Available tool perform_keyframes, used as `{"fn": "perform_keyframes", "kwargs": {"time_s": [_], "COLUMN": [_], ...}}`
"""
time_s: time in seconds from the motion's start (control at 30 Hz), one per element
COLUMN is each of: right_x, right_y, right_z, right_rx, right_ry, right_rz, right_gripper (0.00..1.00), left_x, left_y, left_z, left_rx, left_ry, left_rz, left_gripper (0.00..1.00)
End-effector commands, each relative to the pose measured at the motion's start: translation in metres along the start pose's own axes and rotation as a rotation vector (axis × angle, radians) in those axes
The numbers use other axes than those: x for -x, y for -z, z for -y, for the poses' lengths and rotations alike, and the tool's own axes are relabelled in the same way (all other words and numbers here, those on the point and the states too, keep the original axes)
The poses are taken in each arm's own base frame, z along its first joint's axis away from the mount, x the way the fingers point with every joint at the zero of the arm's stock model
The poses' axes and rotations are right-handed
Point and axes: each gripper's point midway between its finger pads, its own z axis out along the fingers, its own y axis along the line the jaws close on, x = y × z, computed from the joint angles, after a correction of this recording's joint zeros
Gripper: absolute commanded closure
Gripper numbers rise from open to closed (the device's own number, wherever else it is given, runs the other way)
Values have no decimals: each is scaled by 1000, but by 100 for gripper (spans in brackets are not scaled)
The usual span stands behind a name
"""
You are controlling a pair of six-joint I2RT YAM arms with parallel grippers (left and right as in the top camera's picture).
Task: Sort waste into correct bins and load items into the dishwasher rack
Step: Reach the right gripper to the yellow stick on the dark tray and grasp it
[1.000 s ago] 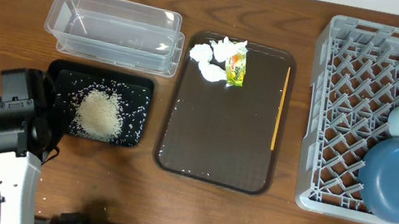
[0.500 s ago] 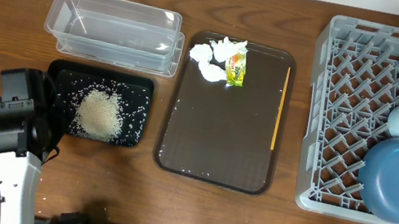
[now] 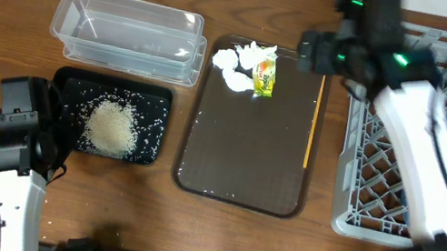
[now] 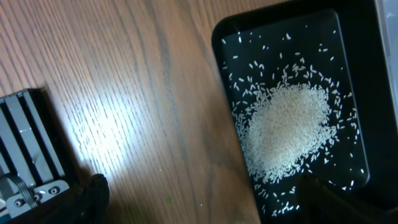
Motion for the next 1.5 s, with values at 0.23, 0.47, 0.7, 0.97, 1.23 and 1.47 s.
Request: {"fn": "perform_keyframes", "kwargs": {"time_s": [0.23, 0.47, 0.7, 0.97, 1.23, 1.47], "right_x": [-40, -76, -110, -146, -161, -168], "right_y": [-54, -76, -106, -131, -148, -152], "right_z": [-4, -19, 4, 13, 25, 29], "right_rx": [-86, -44, -195, -214, -219, -223], "right_ry": [65, -15, -193, -191, -214, -217], "right_rz": [-351, -470, -507, -558, -551, -557], "right_gripper": [1, 8, 7, 7, 7, 7], "left_x": [4, 4, 4, 4, 4, 4], "left_y": [4, 4, 4, 4, 4, 4], "left_z": [2, 2, 2, 2, 2, 2], "left_rx": [-10, -10, -10, -10, -10, -10], "left_ry": [2, 2, 2, 2, 2, 2], "left_rz": [7, 7, 7, 7, 7, 7], "left_gripper": [3, 3, 3, 3, 3, 3]}}
